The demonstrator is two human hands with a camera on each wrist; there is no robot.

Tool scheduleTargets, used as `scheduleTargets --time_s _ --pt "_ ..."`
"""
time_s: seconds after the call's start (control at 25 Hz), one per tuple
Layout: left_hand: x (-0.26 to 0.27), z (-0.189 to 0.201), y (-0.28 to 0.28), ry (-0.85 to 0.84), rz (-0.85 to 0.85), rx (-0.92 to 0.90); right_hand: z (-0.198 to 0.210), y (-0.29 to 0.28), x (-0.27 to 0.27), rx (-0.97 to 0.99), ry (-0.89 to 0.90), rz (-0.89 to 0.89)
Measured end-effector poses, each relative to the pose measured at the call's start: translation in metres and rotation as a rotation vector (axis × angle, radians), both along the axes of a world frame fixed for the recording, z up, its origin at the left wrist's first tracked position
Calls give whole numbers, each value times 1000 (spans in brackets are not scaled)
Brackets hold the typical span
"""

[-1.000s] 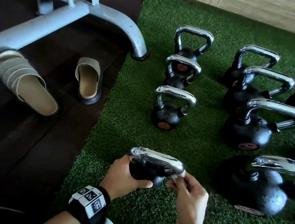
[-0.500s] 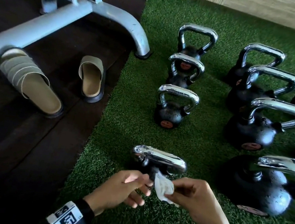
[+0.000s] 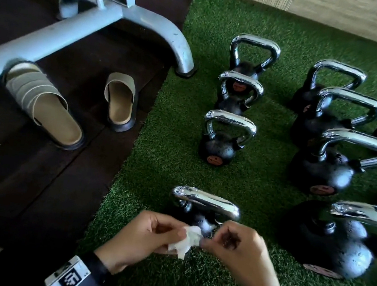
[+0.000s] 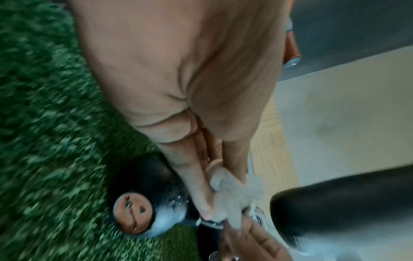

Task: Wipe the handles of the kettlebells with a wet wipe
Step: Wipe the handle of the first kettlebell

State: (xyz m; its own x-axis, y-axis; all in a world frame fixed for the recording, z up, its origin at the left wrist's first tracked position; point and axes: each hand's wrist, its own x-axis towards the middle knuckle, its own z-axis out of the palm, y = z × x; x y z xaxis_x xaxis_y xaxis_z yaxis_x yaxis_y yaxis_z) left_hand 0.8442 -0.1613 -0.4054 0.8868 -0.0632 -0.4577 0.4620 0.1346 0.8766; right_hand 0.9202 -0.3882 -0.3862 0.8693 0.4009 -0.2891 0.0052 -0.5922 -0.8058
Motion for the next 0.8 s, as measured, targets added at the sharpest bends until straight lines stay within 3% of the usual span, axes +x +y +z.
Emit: scheduleTargets --time_s 0.08,0.16,0.24,0.32,0.48,0.56,0.72,0.8 --pt "0 18 6 -256 69 273 -6 -18 13 -35 10 -90" --pt "4 36 3 -511 263 475 -22 -26 20 -36 -28 -256" --pt "18 44 -3 -683 369 683 -41 -17 20 38 16 -272" --pt "32 40 -10 -794 329 887 -63 -2 15 97 56 -242" --pt "40 23 -23 -942 35 1120 -91 18 11 72 -39 -370" --pt "36 18 -26 -979 -25 1146 -93 21 11 92 -43 -382" --pt "41 17 -5 -761 274 900 -87 19 10 138 -17 -349" --pt "38 18 -2 -791 242 900 -87 18 8 173 -7 -359"
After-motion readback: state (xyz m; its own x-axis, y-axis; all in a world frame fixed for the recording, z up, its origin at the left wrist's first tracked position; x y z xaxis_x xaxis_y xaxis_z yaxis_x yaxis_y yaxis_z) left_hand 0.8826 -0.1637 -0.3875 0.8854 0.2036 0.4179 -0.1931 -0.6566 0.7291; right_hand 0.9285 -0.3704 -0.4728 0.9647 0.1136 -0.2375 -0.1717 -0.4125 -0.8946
